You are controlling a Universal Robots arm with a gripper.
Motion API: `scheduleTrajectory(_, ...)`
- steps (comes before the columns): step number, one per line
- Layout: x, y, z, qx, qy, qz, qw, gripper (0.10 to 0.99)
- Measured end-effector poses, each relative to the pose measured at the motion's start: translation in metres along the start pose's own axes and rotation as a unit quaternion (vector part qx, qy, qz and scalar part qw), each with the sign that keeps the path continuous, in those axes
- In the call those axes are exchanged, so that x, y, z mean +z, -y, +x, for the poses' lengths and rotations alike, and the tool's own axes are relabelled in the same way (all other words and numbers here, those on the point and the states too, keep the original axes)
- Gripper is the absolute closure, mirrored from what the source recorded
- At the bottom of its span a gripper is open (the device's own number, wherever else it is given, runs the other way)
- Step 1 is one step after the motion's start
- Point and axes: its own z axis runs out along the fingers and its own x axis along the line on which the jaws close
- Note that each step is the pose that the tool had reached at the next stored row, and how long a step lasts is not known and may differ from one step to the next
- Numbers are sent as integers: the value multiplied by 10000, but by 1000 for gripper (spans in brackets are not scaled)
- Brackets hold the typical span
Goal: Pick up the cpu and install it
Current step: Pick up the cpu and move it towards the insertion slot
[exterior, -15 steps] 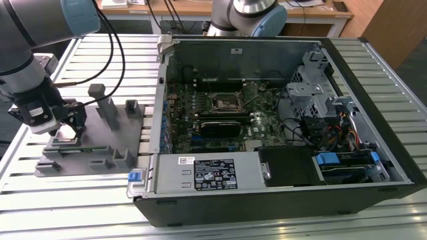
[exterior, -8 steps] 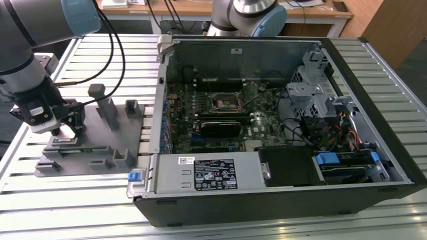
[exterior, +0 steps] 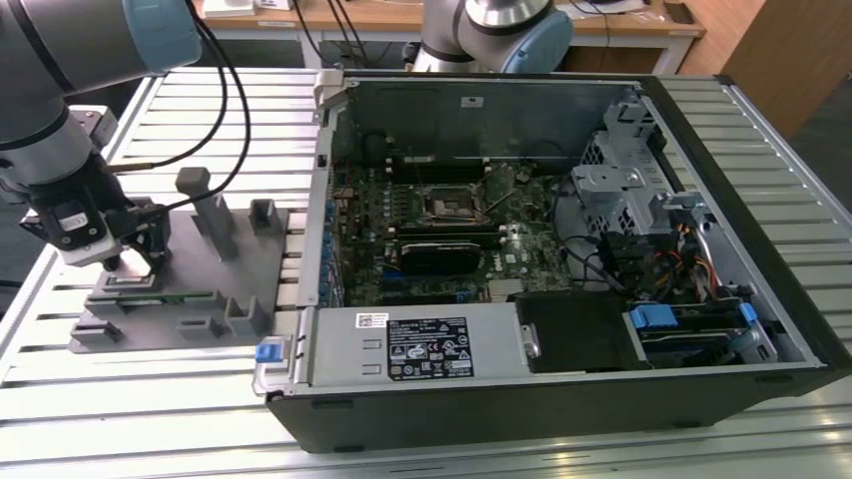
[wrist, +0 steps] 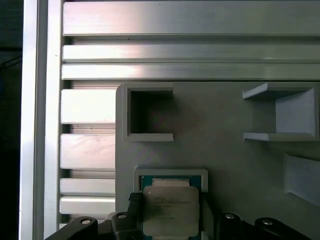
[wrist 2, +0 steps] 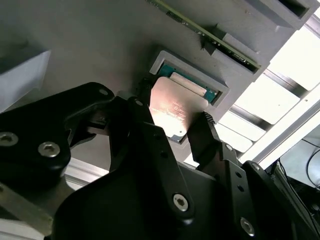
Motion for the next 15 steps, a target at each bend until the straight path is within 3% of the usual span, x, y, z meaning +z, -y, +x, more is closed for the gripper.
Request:
scheduleTrajectory(2, -18, -1, 1, 0, -1, 1, 10000, 533)
scheduleTrajectory(3, -27, 0, 5, 0, -1, 1, 10000, 475)
scheduleTrajectory(13, -19, 0, 42, -1, 15, 0, 10000, 475)
scheduleTrajectory(15, -15, 1, 42, -1, 11, 3, 10000, 549)
